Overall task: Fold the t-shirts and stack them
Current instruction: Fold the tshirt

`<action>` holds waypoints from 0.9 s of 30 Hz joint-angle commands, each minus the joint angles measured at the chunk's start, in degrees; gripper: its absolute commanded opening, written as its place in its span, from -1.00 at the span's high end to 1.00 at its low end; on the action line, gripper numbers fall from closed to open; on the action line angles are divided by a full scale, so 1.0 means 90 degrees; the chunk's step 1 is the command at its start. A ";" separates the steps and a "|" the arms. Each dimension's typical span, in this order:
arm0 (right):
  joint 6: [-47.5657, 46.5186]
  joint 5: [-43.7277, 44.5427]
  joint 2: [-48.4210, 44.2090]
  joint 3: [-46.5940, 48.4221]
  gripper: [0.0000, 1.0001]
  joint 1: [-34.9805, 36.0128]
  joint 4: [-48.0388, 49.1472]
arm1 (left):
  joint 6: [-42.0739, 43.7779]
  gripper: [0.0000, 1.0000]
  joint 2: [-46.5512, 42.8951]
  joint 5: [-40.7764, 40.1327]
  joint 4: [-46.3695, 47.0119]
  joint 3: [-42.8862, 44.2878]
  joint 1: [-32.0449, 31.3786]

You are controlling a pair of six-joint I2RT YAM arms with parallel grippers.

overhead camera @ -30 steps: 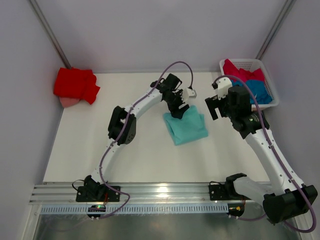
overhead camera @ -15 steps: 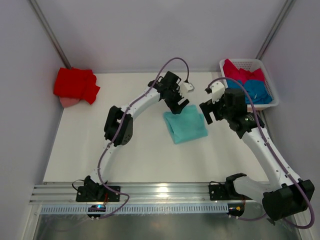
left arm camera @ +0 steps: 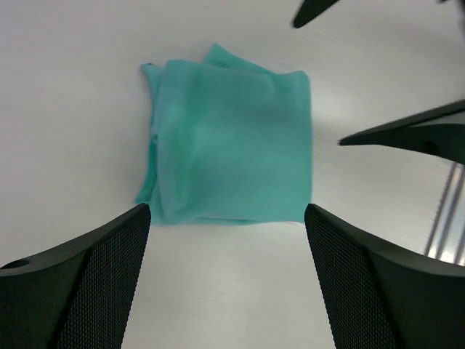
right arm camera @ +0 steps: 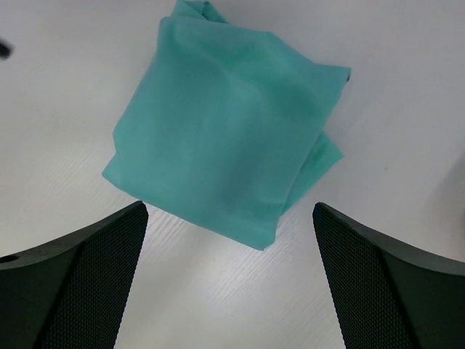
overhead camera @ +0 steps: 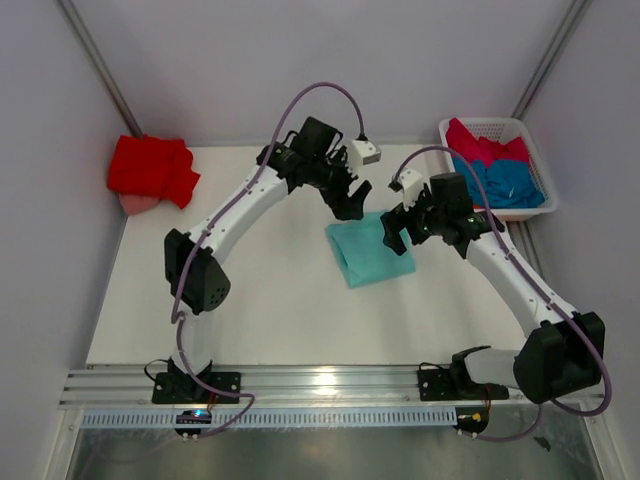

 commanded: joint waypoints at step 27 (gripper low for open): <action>0.1571 -0.0976 0.4007 0.2021 -0.99 -0.0002 -0.0234 | 0.0814 -0.86 -0.1194 0.1624 -0.1187 -0.1732 -0.0123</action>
